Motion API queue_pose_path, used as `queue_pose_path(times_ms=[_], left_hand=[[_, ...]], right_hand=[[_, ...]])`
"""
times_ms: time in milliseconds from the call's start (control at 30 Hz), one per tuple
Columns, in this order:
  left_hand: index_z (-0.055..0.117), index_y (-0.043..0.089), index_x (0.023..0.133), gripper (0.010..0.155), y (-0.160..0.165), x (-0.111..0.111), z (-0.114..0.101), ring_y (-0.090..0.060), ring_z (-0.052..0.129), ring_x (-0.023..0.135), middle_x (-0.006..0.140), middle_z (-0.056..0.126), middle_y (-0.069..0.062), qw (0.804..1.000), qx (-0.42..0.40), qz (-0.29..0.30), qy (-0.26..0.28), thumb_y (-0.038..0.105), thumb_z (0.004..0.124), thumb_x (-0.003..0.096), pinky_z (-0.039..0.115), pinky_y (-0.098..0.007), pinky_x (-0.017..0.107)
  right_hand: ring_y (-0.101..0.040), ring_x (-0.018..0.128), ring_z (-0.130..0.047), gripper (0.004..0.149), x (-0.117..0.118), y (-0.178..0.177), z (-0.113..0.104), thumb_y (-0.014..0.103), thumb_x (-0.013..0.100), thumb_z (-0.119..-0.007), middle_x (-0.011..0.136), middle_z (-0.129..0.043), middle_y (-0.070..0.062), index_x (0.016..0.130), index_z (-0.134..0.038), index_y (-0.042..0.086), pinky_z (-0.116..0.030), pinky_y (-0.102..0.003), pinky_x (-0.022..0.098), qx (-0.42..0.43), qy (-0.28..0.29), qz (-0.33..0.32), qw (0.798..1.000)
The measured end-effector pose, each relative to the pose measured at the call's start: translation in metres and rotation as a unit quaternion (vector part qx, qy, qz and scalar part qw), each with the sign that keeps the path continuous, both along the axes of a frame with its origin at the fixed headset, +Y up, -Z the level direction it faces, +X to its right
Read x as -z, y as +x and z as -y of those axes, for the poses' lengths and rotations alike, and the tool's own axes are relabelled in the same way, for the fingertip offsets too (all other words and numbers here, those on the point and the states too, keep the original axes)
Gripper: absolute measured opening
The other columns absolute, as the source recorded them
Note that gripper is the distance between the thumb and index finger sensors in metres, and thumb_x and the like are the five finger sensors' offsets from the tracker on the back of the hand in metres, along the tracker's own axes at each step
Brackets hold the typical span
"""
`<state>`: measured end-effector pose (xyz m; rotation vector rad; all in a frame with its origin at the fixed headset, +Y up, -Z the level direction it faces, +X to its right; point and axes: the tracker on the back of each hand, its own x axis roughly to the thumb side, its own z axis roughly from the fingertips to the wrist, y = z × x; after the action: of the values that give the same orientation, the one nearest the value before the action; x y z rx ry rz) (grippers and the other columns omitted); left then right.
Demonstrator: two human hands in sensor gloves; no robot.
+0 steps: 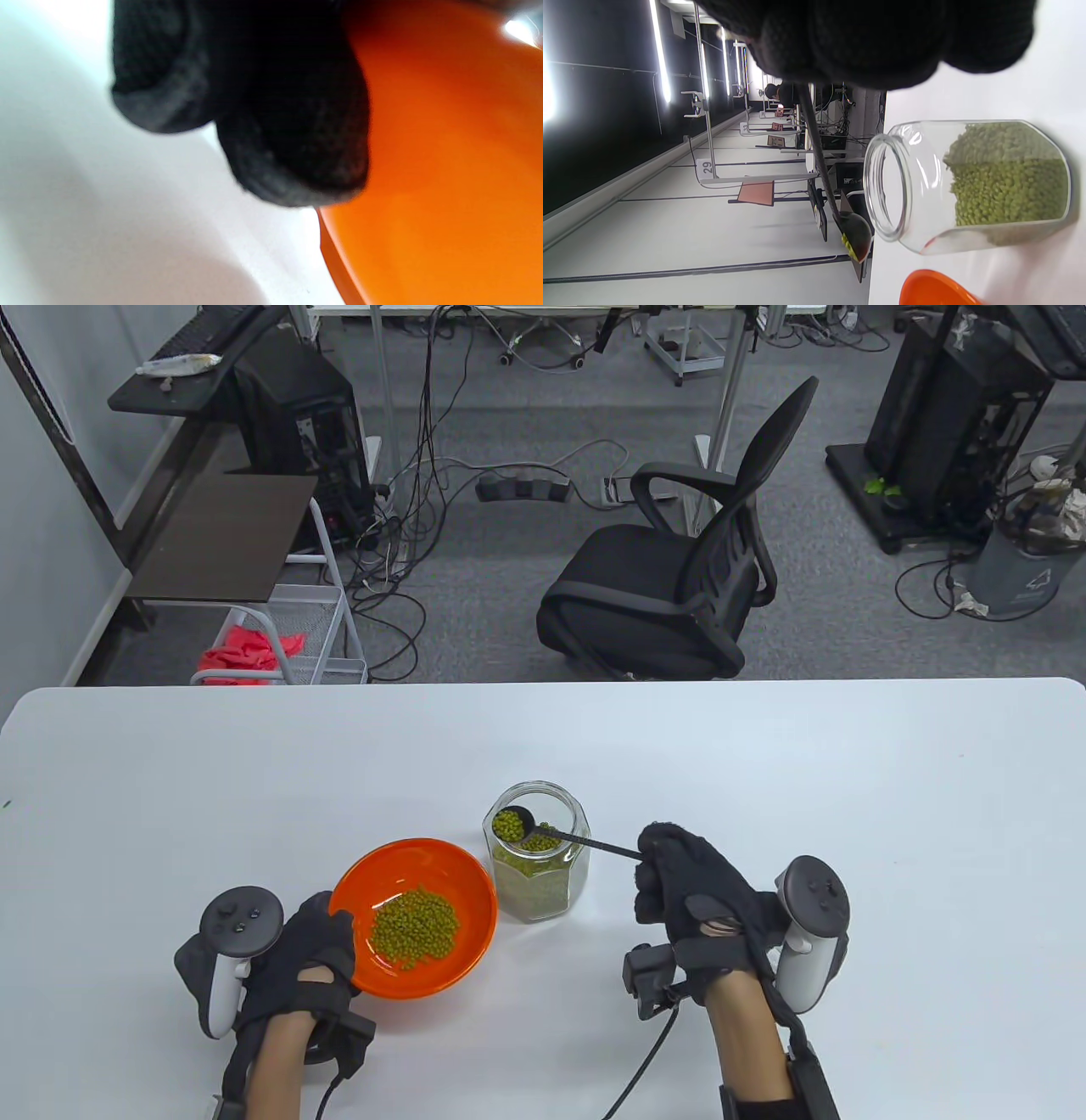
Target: Portion mung beans with measuring scoop (Bowl in hand)
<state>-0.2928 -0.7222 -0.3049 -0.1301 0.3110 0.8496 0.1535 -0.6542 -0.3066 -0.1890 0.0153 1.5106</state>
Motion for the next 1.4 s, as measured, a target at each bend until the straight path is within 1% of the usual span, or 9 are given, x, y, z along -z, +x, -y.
queue_pose_path(times_ms=[300,533,767,900,1033,1200,1333,1400], left_hand=[[0.066,0.010,0.100,0.057,0.000,0.000,0.000,-0.005,0.111,0.018,0.074,0.093,-0.002,1.000,0.003,-0.002,-0.002,0.041,0.071,0.0524,0.096,-0.018,0.014],[0.066,0.009,0.100,0.057,0.000,0.000,0.000,-0.005,0.111,0.017,0.074,0.093,-0.002,1.000,0.003,-0.003,-0.003,0.041,0.071,0.0523,0.096,-0.018,0.014],[0.066,0.010,0.100,0.057,0.000,0.000,0.000,-0.005,0.111,0.017,0.074,0.093,-0.002,1.000,0.002,-0.002,-0.003,0.041,0.071,0.0523,0.096,-0.018,0.014],[0.066,0.010,0.100,0.057,0.000,0.000,0.000,-0.005,0.111,0.017,0.074,0.093,-0.002,1.000,0.003,-0.001,-0.003,0.041,0.071,0.0524,0.096,-0.018,0.014],[0.066,0.009,0.100,0.057,0.000,0.000,0.000,-0.005,0.111,0.017,0.074,0.093,-0.002,1.000,0.003,-0.002,-0.003,0.041,0.071,0.0524,0.096,-0.018,0.014],[0.066,0.010,0.100,0.057,0.000,0.000,0.000,-0.005,0.111,0.017,0.074,0.093,-0.002,1.000,0.003,-0.002,-0.003,0.041,0.071,0.0523,0.096,-0.018,0.014],[0.066,0.010,0.100,0.057,0.000,0.000,0.000,-0.005,0.111,0.017,0.074,0.093,-0.002,1.000,0.004,-0.002,-0.003,0.041,0.071,0.0523,0.096,-0.018,0.014],[0.066,0.010,0.100,0.057,0.000,0.000,0.000,-0.005,0.111,0.017,0.074,0.093,-0.002,1.000,0.004,-0.002,-0.003,0.041,0.071,0.0523,0.096,-0.018,0.014]], right_hand=[[-0.026,0.033,-0.095,0.041,0.006,-0.030,0.011,0.024,0.046,-0.075,0.056,-0.091,-0.020,0.082,-0.079,0.007,-0.078,-0.058,0.040,-0.017,0.016,-0.066,0.998],[-0.029,0.037,-0.095,0.042,0.005,-0.051,0.006,0.022,0.045,-0.076,0.059,-0.090,-0.021,0.084,-0.078,0.008,-0.076,-0.059,0.042,-0.091,0.050,-0.095,0.990],[-0.033,0.043,-0.095,0.043,-0.003,-0.071,-0.003,0.018,0.044,-0.078,0.064,-0.089,-0.023,0.086,-0.078,0.009,-0.073,-0.062,0.046,-0.173,0.081,-0.128,0.973],[-0.036,0.047,-0.095,0.043,-0.007,-0.081,-0.008,0.016,0.043,-0.078,0.067,-0.088,-0.024,0.086,-0.079,0.010,-0.072,-0.064,0.048,-0.223,0.099,-0.143,0.959],[-0.038,0.050,-0.095,0.042,-0.010,-0.089,-0.007,0.014,0.042,-0.080,0.069,-0.089,-0.024,0.084,-0.084,0.013,-0.071,-0.065,0.049,-0.261,0.117,-0.137,0.948],[-0.039,0.054,-0.094,0.040,-0.013,-0.096,-0.009,0.012,0.042,-0.082,0.073,-0.088,-0.024,0.082,-0.088,0.016,-0.069,-0.066,0.051,-0.314,0.137,-0.141,0.929],[-0.039,0.056,-0.093,0.039,-0.016,-0.096,-0.014,0.012,0.042,-0.082,0.075,-0.087,-0.023,0.079,-0.091,0.019,-0.068,-0.066,0.052,-0.329,0.149,-0.137,0.922],[-0.039,0.056,-0.093,0.039,-0.016,-0.094,-0.016,0.012,0.042,-0.082,0.075,-0.087,-0.024,0.079,-0.091,0.019,-0.068,-0.066,0.052,-0.325,0.154,-0.133,0.923]])
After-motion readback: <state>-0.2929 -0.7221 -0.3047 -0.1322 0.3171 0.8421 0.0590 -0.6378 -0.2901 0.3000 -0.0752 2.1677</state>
